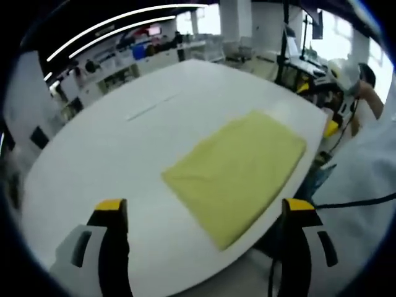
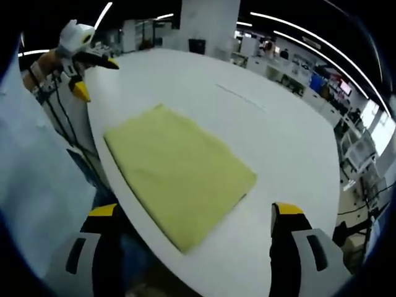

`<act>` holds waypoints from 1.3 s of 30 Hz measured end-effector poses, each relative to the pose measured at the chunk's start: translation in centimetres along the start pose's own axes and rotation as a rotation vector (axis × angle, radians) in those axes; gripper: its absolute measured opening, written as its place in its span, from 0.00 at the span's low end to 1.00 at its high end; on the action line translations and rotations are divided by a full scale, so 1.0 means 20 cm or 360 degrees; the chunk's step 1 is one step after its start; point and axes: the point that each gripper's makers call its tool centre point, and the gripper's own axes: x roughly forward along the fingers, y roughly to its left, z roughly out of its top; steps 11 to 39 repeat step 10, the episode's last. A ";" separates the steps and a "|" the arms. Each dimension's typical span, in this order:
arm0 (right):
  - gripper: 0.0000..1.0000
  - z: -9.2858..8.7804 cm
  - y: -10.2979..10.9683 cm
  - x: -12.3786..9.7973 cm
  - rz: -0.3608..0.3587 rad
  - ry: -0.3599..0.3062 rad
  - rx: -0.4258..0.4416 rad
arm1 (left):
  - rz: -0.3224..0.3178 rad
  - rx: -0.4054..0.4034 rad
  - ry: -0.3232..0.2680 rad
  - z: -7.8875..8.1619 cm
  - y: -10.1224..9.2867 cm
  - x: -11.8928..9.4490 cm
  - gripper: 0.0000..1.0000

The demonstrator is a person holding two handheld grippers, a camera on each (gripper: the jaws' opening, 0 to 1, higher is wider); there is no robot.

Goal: Fold the garment on the visible template until the final outline fits inside the template.

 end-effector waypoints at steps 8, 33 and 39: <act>1.00 0.01 0.00 0.01 0.0019 0.0000 -0.0001 | -0.0031 0.0037 0.0041 0.00 -0.02 0.00 1.00; 1.00 0.01 0.00 0.01 0.0024 0.0000 -0.0003 | -0.0028 0.0035 0.0045 0.00 -0.01 0.00 1.00; 1.00 0.01 0.00 0.01 0.0024 0.0000 -0.0003 | -0.0028 0.0035 0.0045 0.00 -0.01 0.00 1.00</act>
